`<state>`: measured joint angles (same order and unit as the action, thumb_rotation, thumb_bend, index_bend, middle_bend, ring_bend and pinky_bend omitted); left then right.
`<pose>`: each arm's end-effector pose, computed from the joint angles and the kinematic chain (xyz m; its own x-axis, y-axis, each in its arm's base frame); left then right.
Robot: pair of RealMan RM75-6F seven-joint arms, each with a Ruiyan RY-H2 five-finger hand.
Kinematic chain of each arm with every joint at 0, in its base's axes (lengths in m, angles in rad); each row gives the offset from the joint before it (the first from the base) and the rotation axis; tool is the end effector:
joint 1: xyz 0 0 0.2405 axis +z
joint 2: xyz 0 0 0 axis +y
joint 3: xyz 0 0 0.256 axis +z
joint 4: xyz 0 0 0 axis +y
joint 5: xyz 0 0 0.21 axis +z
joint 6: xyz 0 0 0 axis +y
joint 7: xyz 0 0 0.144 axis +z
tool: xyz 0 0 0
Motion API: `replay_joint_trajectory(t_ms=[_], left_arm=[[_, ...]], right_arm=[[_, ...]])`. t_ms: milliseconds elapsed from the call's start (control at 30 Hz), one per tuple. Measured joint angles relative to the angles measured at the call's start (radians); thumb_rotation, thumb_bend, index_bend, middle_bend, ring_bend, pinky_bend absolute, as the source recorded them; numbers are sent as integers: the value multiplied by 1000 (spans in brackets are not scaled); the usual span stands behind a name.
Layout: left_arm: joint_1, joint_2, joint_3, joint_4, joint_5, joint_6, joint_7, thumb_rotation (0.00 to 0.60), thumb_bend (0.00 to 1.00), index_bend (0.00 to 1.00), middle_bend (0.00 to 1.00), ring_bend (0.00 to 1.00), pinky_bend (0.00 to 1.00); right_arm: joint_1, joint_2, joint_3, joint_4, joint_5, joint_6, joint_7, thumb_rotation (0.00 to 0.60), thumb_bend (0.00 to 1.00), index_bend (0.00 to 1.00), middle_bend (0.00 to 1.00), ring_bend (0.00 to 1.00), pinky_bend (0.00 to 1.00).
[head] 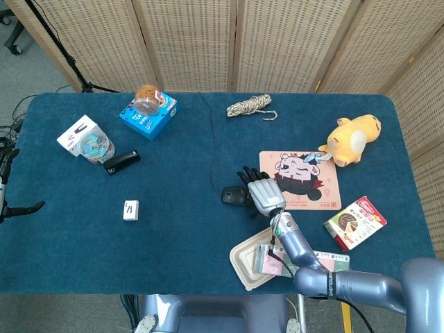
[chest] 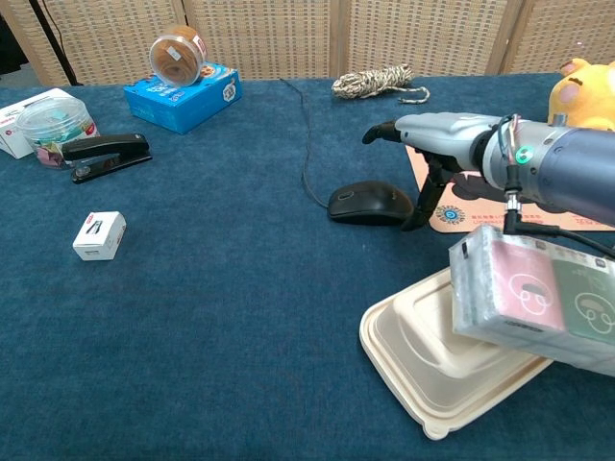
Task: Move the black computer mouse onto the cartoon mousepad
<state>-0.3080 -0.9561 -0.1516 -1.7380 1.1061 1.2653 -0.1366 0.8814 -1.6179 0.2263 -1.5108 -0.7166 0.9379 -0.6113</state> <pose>-0.2961 0.2628 0.2040 0.2026 0.0077 0.9792 0.9684 0.1473 -0.2015 -0.1140 -0.3573 -0.0411 0.4590 -0.3614 0.8116 -0.8829 -0.2870 0.3716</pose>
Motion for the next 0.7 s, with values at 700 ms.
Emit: replay_joint_trajectory(t_ms=[700], left_arm=[[17,6,-27,5,8,-29,-16,600,0,0,0,0,0]], right_arm=[[33,-134,11,217,8,-43,102,600,0,297,239,179,342]])
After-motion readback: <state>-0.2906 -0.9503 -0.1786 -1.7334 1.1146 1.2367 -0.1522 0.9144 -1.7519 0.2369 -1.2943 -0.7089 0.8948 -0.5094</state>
